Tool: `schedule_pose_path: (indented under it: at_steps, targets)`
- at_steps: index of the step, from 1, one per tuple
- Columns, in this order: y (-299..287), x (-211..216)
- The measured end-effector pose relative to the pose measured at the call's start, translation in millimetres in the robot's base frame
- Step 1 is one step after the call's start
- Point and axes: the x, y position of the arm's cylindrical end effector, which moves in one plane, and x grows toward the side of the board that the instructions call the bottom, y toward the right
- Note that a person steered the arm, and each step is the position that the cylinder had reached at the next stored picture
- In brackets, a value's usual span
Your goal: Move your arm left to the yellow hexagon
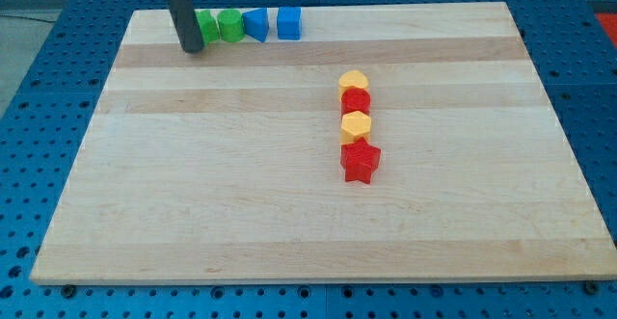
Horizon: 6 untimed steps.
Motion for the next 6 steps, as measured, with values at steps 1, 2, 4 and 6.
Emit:
schedule_pose_path:
  at_steps: [1,2,4,6]
  targets:
    - [52.0,48.6]
    - [86.3,103.0]
    - [177.8,170.9]
    - [180.7,159.0]
